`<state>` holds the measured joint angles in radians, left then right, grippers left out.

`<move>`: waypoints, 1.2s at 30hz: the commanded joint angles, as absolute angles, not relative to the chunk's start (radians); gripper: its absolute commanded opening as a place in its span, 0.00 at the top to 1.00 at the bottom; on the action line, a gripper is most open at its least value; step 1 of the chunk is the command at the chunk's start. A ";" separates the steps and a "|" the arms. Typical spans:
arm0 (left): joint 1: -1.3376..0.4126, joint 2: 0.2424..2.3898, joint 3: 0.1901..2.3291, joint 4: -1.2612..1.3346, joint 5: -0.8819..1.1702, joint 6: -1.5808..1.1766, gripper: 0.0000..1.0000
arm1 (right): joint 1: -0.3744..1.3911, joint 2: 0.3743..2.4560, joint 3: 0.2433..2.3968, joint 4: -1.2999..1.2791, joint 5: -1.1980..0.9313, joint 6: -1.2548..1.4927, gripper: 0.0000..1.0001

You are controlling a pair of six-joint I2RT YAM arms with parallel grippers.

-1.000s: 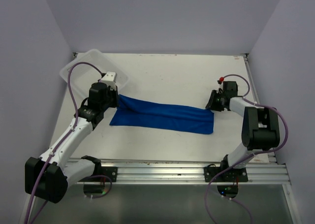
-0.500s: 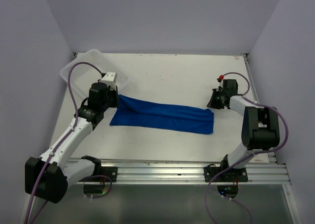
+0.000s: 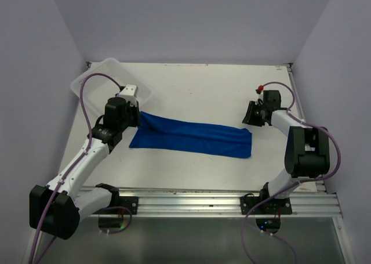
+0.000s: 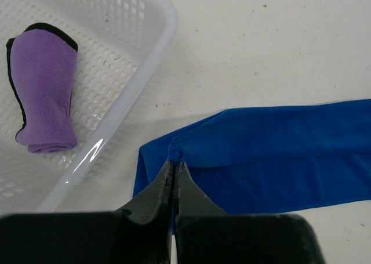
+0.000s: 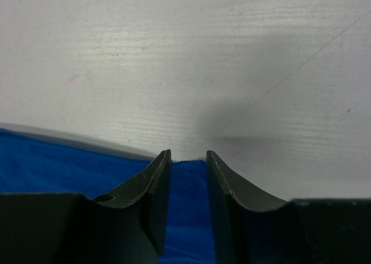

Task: Roll the towels
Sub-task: Fold the towel

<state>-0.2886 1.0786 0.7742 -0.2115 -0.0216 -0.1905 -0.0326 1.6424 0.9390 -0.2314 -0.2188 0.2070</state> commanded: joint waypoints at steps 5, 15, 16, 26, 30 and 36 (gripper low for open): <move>-0.291 1.068 0.781 -0.206 -0.008 -0.176 1.00 | -0.029 1.713 0.974 -0.241 -0.241 0.192 0.65; -0.291 1.071 0.782 -0.204 -0.005 -0.176 1.00 | -0.025 1.723 0.945 -0.239 -0.267 0.190 0.67; -0.291 1.072 0.782 -0.207 -0.005 -0.176 1.00 | -0.023 1.721 0.945 -0.244 -0.268 0.189 0.68; -0.291 1.071 0.781 -0.206 -0.005 -0.178 1.00 | -0.023 1.709 0.949 -0.279 -0.253 0.170 0.71; -0.291 1.071 0.781 -0.207 -0.005 -0.178 1.00 | -0.021 1.710 0.954 -0.291 -0.242 0.167 0.71; -0.291 1.072 0.781 -0.207 -0.005 -0.179 1.00 | -0.023 1.684 0.954 -0.331 -0.196 0.146 0.71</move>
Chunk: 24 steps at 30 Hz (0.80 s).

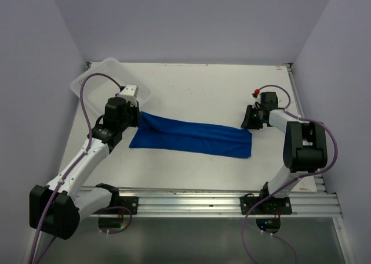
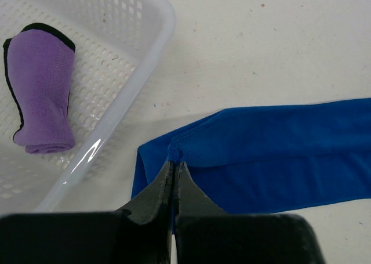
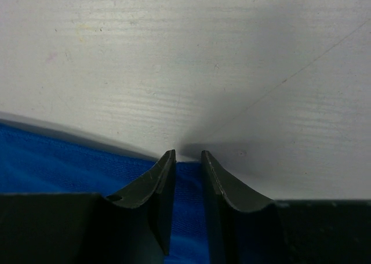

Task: Roll the towels
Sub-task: Fold the towel

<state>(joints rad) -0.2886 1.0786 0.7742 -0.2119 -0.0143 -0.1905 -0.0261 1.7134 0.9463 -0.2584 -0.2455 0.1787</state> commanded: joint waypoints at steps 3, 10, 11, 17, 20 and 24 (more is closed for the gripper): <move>-0.293 1.074 0.781 -0.207 -0.005 -0.179 1.00 | -0.021 1.680 0.953 -0.337 -0.187 0.146 0.71; -0.291 1.075 0.781 -0.209 -0.005 -0.179 1.00 | -0.021 1.678 0.953 -0.351 -0.163 0.143 0.68; -0.291 1.075 0.781 -0.207 -0.005 -0.179 1.00 | -0.021 1.677 0.950 -0.344 -0.163 0.143 0.67; -0.291 1.077 0.781 -0.209 -0.006 -0.179 1.00 | -0.020 1.680 0.957 -0.350 -0.152 0.144 0.66; -0.293 1.078 0.781 -0.209 -0.006 -0.179 1.00 | -0.020 1.687 0.957 -0.336 -0.182 0.147 0.79; -0.291 1.078 0.782 -0.209 -0.005 -0.179 1.00 | -0.015 1.684 0.956 -0.315 -0.222 0.155 0.90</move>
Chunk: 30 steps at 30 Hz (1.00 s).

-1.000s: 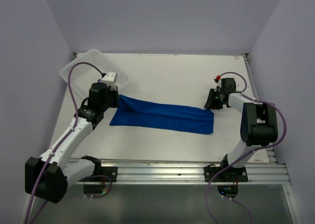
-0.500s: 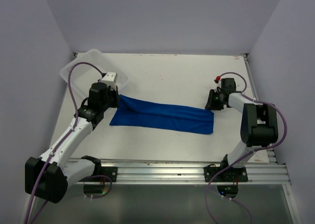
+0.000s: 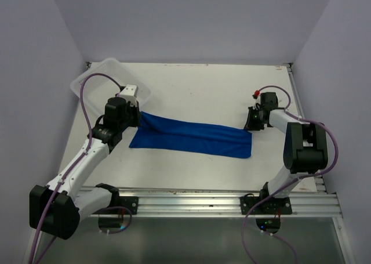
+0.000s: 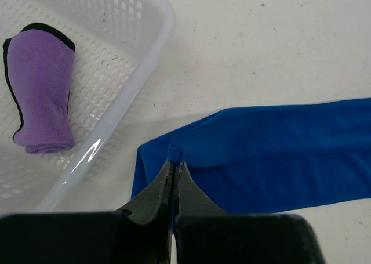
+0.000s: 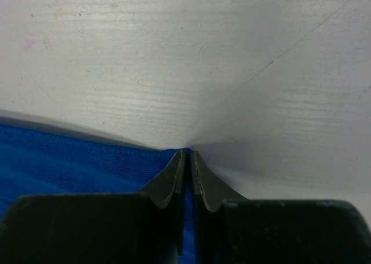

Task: Roll the towels
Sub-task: Fold the towel

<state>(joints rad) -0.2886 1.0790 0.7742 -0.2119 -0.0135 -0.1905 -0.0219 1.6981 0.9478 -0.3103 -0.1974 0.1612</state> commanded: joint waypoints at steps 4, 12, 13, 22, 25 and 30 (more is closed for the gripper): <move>-0.291 1.077 0.782 -0.207 -0.005 -0.179 1.00 | -0.015 1.643 0.950 -0.291 -0.238 0.158 1.00; -0.291 1.077 0.785 -0.206 -0.005 -0.179 1.00 | -0.015 1.528 0.936 -0.284 -0.252 0.164 1.00; -0.291 1.077 0.785 -0.206 -0.005 -0.179 1.00 | -0.015 1.493 0.924 -0.279 -0.245 0.166 1.00; -0.291 1.080 0.790 -0.204 -0.005 -0.179 1.00 | -0.015 1.361 0.798 -0.284 -0.229 0.169 1.00; -0.291 1.080 0.790 -0.206 -0.006 -0.178 1.00 | -0.015 1.310 0.753 -0.267 -0.222 0.178 1.00; -0.291 1.074 0.793 -0.210 -0.011 -0.178 1.00 | -0.008 1.195 0.674 -0.207 -0.207 0.170 1.00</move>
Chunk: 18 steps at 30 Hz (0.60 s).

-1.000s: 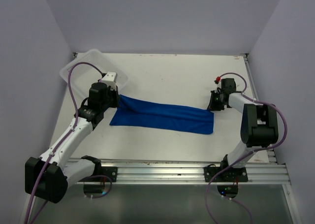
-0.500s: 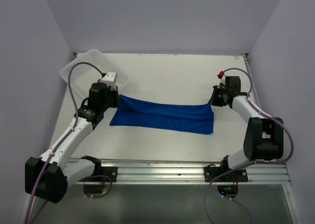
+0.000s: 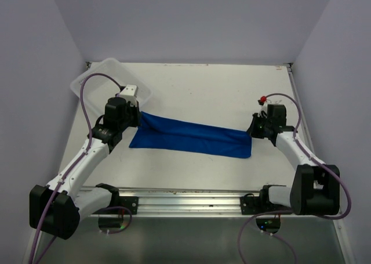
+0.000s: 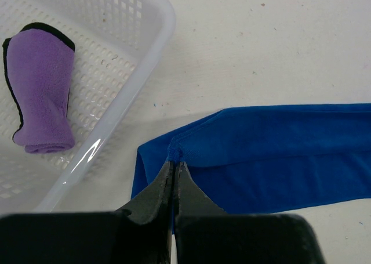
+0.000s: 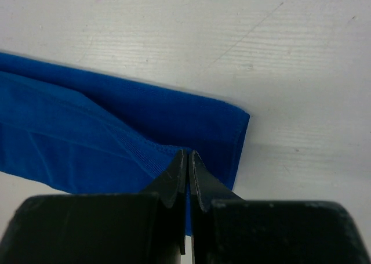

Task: Roll the towels
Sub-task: Fold the towel

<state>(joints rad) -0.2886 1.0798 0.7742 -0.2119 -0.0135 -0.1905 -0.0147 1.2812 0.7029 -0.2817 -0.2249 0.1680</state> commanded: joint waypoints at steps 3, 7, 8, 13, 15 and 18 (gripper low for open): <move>-0.291 1.072 0.796 -0.221 -0.025 -0.176 1.00 | 0.043 1.137 0.615 -0.166 -0.175 0.158 1.00; -0.291 1.074 0.810 -0.233 -0.035 -0.175 1.00 | 0.069 1.048 0.563 -0.146 -0.114 0.152 1.00; -0.291 1.075 0.810 -0.235 -0.038 -0.175 1.00 | 0.071 1.019 0.543 -0.146 -0.104 0.155 1.00; -0.291 1.074 0.808 -0.239 -0.046 -0.173 1.00 | 0.083 0.956 0.491 -0.152 -0.069 0.170 1.00; -0.291 1.074 0.807 -0.241 -0.048 -0.175 1.00 | 0.083 0.927 0.476 -0.140 -0.077 0.176 1.00; -0.291 1.072 0.804 -0.241 -0.049 -0.175 1.00 | 0.084 0.874 0.450 -0.124 -0.093 0.184 0.99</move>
<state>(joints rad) -0.2886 1.0798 0.7742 -0.2420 -0.0345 -0.1905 0.0803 0.9226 0.4648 -0.1799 -0.0994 0.1715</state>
